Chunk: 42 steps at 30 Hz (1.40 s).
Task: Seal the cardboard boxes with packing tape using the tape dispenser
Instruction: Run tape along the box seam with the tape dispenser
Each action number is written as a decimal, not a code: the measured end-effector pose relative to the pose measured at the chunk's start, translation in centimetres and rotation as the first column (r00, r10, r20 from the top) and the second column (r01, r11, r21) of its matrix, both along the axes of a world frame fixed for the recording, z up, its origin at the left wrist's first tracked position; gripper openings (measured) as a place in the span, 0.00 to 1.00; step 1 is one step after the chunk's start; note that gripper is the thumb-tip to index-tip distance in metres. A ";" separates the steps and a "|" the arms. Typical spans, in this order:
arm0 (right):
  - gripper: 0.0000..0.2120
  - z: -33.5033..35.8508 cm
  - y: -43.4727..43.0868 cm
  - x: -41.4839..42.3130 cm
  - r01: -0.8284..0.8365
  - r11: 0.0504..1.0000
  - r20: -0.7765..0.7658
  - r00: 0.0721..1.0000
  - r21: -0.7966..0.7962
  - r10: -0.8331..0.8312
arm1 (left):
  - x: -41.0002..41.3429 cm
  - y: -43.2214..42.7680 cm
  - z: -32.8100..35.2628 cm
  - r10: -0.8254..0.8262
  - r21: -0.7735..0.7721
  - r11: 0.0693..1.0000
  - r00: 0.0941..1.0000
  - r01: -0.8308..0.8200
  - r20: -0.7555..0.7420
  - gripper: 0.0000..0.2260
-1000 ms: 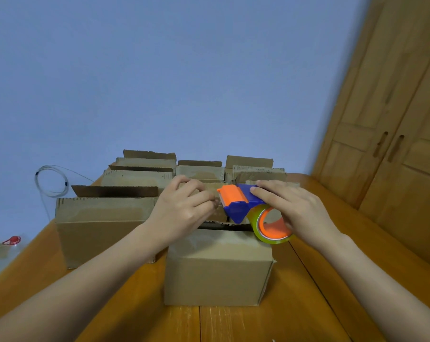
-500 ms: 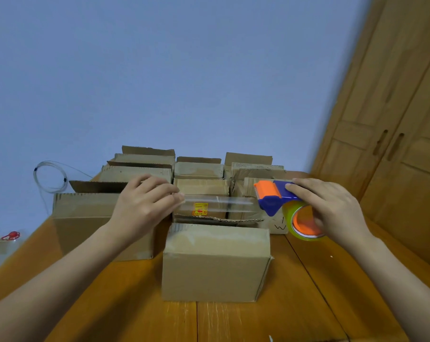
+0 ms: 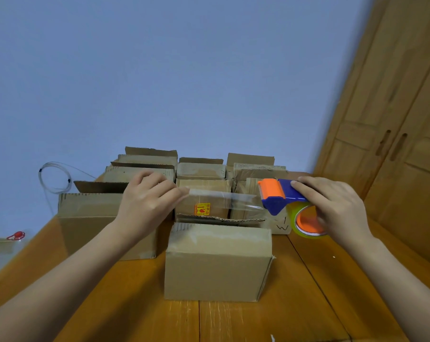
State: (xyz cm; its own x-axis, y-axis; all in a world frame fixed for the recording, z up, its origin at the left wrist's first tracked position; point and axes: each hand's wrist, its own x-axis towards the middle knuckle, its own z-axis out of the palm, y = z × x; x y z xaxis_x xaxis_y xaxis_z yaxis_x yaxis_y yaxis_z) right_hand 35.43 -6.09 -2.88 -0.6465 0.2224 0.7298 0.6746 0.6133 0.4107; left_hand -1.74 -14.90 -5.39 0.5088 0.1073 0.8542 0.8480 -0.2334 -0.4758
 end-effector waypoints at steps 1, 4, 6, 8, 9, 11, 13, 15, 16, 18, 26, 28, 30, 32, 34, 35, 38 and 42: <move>0.40 -0.1 0.1 0.1 0.002 1.000 -0.004 1.000 -0.004 -0.002 | 0.1 0.0 -0.1 0.008 0.005 1.000 1.000 -0.008 -0.007 0.08; 0.41 -0.3 0.3 0.4 0.009 1.000 0.001 1.000 -0.021 -0.009 | 0.0 -0.2 -0.5 0.034 0.001 0.999 0.998 -0.034 -0.059 0.02; 0.41 -0.5 0.5 0.7 0.013 0.999 0.020 1.000 -0.032 -0.012 | -0.1 -0.3 -0.8 0.041 -0.029 0.999 0.995 -0.044 -0.094 0.05; 0.42 -0.6 0.5 0.9 0.020 0.999 0.034 0.999 -0.034 -0.018 | -0.2 -0.3 -1.0 0.032 -0.045 0.998 0.994 -0.037 -0.104 0.05; 0.42 -0.7 0.5 1.0 0.025 0.999 0.038 0.999 -0.031 -0.024 | -0.2 -0.3 -1.2 0.034 -0.047 0.998 0.994 -0.039 -0.104 0.06; 0.42 -0.9 0.4 1.2 0.030 0.999 0.043 0.999 -0.033 -0.029 | -0.2 -0.4 -1.4 0.033 -0.057 0.998 0.994 -0.039 -0.103 0.08; 0.43 -1.1 0.4 1.6 0.028 0.999 0.044 0.999 -0.035 -0.027 | -0.3 -0.6 -1.6 0.024 -0.055 0.998 0.994 -0.030 -0.107 0.08; 0.43 -1.1 0.2 2.1 0.036 0.998 0.031 0.999 -0.045 -0.034 | -0.8 -0.9 -1.5 0.021 -0.059 0.998 0.996 -0.027 -0.092 0.05; 0.43 -0.9 0.1 2.4 0.037 0.998 0.022 0.999 -0.050 -0.036 | -1.0 -1.0 -1.4 0.018 -0.066 0.998 0.996 -0.024 -0.084 0.05; 0.42 -0.6 0.0 2.5 0.027 0.999 0.005 1.000 -0.043 -0.027 | -0.9 -1.2 -1.2 0.015 -0.068 0.997 0.997 -0.021 -0.079 0.04; 0.40 -0.4 0.8 2.2 0.041 0.999 -0.072 0.997 -0.031 -0.043 | 2.6 -1.2 -0.3 0.112 -0.421 0.900 0.874 0.114 0.474 0.17; 0.39 -0.5 1.0 2.1 0.046 0.999 -0.100 0.994 -0.020 -0.048 | 3.9 -0.7 -0.3 0.194 -0.466 0.876 0.790 0.127 0.581 0.12; 0.39 -0.9 1.1 2.0 0.046 0.999 -0.130 0.990 -0.019 -0.048 | 5.0 -0.2 -0.2 0.230 -0.493 0.853 0.722 0.174 0.653 0.08; 0.38 -1.1 1.3 2.0 0.047 0.999 -0.145 0.988 -0.025 -0.050 | 6.0 0.0 -0.4 0.245 -0.500 0.820 0.617 0.280 0.748 0.07; 0.38 -1.5 1.3 2.0 0.042 0.999 -0.149 0.988 -0.030 -0.046 | 6.9 0.0 -0.9 0.257 -0.486 0.790 0.517 0.374 0.816 0.06; 0.38 -1.7 1.3 2.0 0.038 0.999 -0.150 0.988 -0.031 -0.042 | 7.3 0.1 -1.2 0.254 -0.474 0.781 0.485 0.408 0.837 0.06; 0.37 -2.2 1.5 2.0 0.035 0.999 -0.162 0.986 -0.040 -0.041 | 7.5 0.6 -1.7 0.238 -0.434 0.750 0.409 0.499 0.881 0.05; 0.37 -2.5 1.6 2.0 0.034 0.998 -0.181 0.983 -0.048 -0.042 | 7.1 0.1 -2.7 0.249 -0.474 0.697 0.439 0.538 0.864 0.07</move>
State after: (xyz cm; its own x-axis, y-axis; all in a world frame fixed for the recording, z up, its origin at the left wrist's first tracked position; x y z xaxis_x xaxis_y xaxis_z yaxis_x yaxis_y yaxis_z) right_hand 37.43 -4.49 -5.38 -0.4945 0.2795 0.8230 0.7588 0.6006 0.2520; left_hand 5.33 -14.78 -8.06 -0.3338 0.7760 0.5352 0.5889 -0.2717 0.7612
